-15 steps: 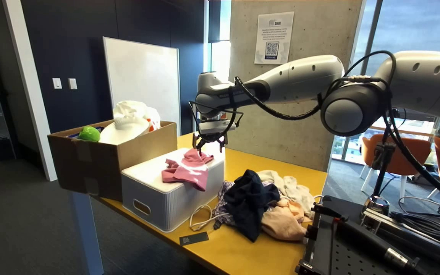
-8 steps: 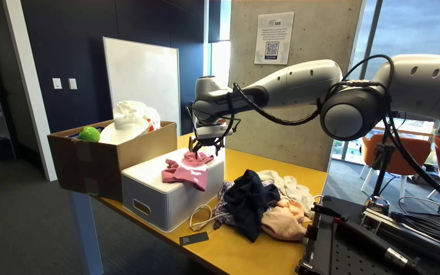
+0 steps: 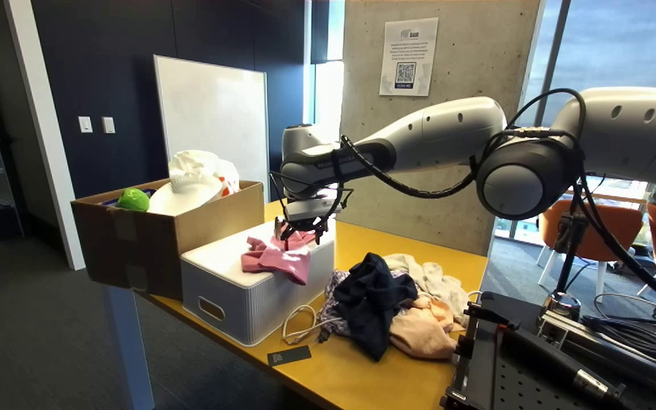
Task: Remove the clothes from the top of the basket
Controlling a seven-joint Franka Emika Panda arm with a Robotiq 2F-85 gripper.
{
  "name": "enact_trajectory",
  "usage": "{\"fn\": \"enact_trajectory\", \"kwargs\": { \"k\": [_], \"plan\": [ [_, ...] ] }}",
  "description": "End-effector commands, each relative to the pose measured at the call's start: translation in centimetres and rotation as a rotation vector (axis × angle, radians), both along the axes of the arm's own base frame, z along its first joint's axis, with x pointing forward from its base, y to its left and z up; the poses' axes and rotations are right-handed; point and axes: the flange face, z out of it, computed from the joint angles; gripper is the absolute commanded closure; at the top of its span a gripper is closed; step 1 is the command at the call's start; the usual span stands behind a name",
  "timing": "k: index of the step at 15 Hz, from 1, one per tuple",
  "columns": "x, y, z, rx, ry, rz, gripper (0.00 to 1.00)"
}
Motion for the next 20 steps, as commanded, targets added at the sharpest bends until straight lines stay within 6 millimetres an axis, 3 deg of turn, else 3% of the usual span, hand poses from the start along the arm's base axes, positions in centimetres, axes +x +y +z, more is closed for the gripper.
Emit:
{"fn": "enact_trajectory", "kwargs": {
  "k": [1, 2, 3, 13, 20],
  "plan": [
    [0.0, -0.2, -0.4, -0.012, -0.002, -0.005, 0.0],
    [0.0, -0.2, -0.4, -0.012, -0.003, -0.003, 0.25],
    [0.0, -0.1, -0.5, -0.015, -0.006, -0.004, 0.28],
    [0.0, -0.8, 0.3, -0.016, -0.006, -0.027, 1.0],
    [0.1, -2.0, 4.7, -0.012, -0.024, -0.159, 0.97]
  ]
}}
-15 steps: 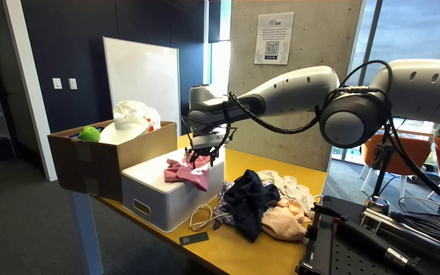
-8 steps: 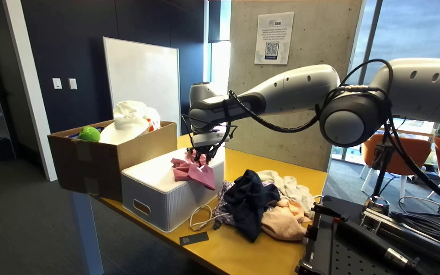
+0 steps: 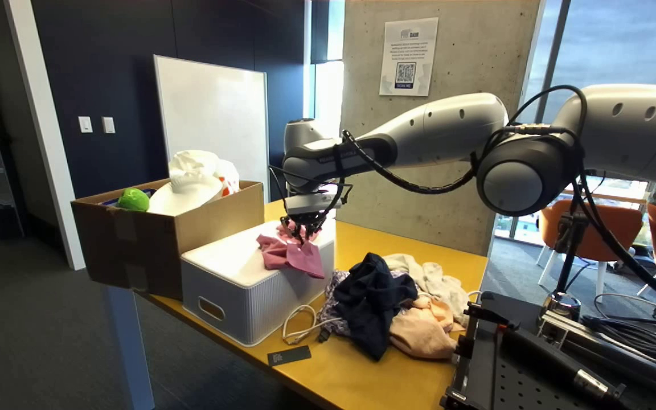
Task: Remove the clothes from the top of the basket
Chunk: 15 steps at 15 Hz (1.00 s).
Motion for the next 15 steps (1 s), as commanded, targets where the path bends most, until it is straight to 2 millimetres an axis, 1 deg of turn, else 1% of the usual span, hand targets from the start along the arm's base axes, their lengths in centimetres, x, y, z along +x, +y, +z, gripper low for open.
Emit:
{"fn": "enact_trajectory", "kwargs": {
  "k": [1, 2, 5, 7, 10, 13, 15],
  "plan": [
    [0.0, -1.3, 4.2, 0.0, -0.008, -0.113, 0.97],
    [-0.1, -1.7, 5.8, -0.002, -0.019, -0.159, 0.97],
    [-0.4, -2.2, 9.5, -0.011, -0.03, -0.287, 0.97],
    [-1.1, -1.7, 11.0, -0.023, 0.016, -0.368, 0.97],
    [-2.3, -0.7, 11.7, -0.019, 0.112, -0.452, 0.97],
    [-2.6, 0.3, 12.4, -0.008, 0.128, -0.488, 0.97],
    [-2.7, 0.6, 12.3, 0.006, 0.137, -0.533, 0.97]
  ]
}}
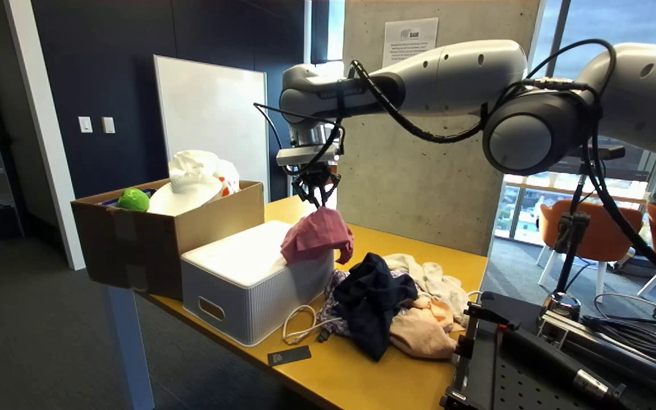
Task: Remove the clothes from the top of the basket
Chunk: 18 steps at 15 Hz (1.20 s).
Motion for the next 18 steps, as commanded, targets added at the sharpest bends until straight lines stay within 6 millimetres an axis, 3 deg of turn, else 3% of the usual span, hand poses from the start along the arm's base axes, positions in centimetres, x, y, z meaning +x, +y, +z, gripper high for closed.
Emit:
{"fn": "enact_trajectory", "kwargs": {
  "k": [1, 5, 8, 11, 12, 13, 14, 18],
  "plan": [
    [-0.6, 0.7, 0.7, 0.013, 0.032, -0.09, 0.97],
    [-2.5, 0.4, -1.5, 0.039, 0.172, -0.197, 0.97],
    [-4.9, -1.2, -4.4, 0.067, 0.34, -0.285, 0.97],
    [-7.0, -4.2, -7.5, 0.061, 0.455, -0.421, 0.97],
    [-7.8, -5.4, -8.7, 0.076, 0.493, -0.46, 0.9],
    [-8.5, -6.5, -9.8, 0.092, 0.527, -0.489, 0.62],
    [-9.1, -7.6, -10.8, 0.107, 0.547, -0.51, 0.6],
    [-10.8, -11.7, -14.3, 0.142, 0.569, -0.551, 0.33]
  ]
}}
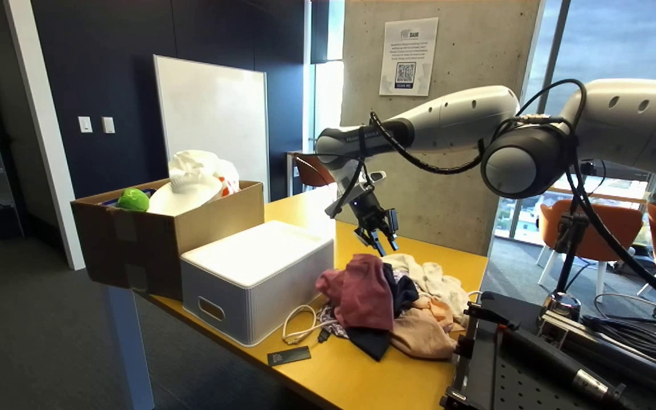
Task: Remove the clothes from the top of the basket
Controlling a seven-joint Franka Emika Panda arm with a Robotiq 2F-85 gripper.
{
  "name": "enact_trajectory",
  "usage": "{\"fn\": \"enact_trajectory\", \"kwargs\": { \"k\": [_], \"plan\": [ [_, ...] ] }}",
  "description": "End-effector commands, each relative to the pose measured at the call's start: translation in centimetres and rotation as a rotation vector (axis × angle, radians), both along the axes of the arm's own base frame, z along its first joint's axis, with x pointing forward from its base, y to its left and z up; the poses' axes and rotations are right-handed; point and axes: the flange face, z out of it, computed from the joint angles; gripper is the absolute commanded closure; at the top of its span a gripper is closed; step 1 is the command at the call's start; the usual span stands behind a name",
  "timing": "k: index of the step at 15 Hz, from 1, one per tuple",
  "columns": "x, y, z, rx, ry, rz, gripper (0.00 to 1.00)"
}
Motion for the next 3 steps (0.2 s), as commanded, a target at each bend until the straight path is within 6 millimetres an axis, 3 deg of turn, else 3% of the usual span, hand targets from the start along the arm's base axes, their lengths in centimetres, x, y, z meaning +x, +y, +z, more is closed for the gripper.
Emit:
{"fn": "enact_trajectory", "kwargs": {
  "k": [1, 3],
  "plan": [
    [-1.0, -2.5, -1.7, 0.027, -0.003, -0.06, 0.25],
    [-1.4, -3.9, -2.5, 0.023, -0.012, -0.072, 0.09]
  ]
}}
